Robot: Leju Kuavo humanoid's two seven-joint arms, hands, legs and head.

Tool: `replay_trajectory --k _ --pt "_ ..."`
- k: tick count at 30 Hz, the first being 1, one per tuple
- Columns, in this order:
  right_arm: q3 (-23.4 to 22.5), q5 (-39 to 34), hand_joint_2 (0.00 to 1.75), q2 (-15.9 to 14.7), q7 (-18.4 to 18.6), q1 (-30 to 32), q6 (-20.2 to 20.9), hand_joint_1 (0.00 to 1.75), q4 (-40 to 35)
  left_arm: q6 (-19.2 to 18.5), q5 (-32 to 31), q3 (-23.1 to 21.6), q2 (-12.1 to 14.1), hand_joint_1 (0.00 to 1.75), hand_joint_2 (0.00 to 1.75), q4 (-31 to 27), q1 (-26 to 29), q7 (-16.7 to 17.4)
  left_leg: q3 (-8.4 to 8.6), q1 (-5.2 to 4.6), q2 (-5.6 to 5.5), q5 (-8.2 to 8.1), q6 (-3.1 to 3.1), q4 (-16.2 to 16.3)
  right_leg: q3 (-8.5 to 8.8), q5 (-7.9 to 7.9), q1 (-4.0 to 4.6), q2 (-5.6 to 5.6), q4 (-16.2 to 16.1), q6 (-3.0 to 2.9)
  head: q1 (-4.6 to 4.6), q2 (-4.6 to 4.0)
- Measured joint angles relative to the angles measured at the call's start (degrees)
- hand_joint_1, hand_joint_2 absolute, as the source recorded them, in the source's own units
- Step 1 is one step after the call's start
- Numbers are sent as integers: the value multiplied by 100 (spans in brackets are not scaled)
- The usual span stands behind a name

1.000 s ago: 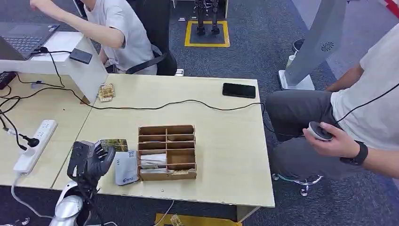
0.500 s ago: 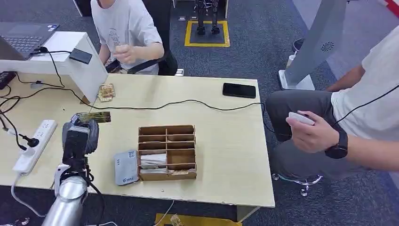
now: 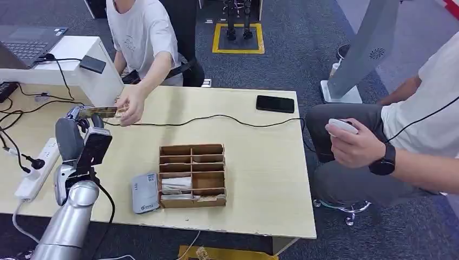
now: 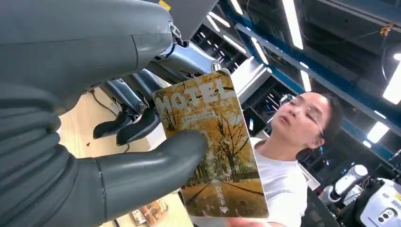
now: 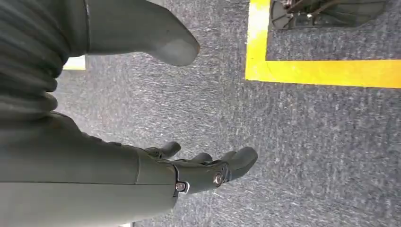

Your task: Pass the card to the sensor for recognition and then transmit it.

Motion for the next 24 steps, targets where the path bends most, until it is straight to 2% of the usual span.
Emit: replay_trajectory --k 1,2,9,16,18,22,24 --pt "13 0 175 -11 15 0 0 0 11 0 -24 0 17 175 175 18 -15 0 0 0 1 0 0 0 -2 0 -1 2 0 0 -2 0" --pt "24 -2 175 -13 24 1 0 0 15 2 -35 0 24 0 175 28 -23 0 -1 0 1 0 0 0 -2 0 -1 2 0 0 -2 0" --pt "61 -2 175 -39 -13 1 0 0 48 -107 52 0 81 0 175 63 -68 74 -1 0 2 0 0 0 -4 0 0 2 0 0 0 0" --pt "61 -26 175 -37 -15 26 13 0 28 -492 227 -2 116 0 175 -90 106 278 -3 0 6 -1 0 0 -5 0 0 8 1 0 -4 0" --pt "48 -24 175 -28 -7 56 46 0 -22 -816 227 -4 175 0 175 -344 333 282 -4 0 7 -2 0 0 -8 -1 0 11 1 0 -2 0" --pt "-2 -13 175 46 35 118 292 0 -249 -1706 208 -150 350 0 175 -1020 904 175 -15 -1 12 -3 0 0 -22 -2 -1 14 0 1 0 0" --pt "-24 -13 175 99 28 137 385 0 -365 -1924 -7 -317 409 0 175 -1336 1154 98 -18 0 13 -3 0 0 -26 -2 0 14 0 1 0 0"
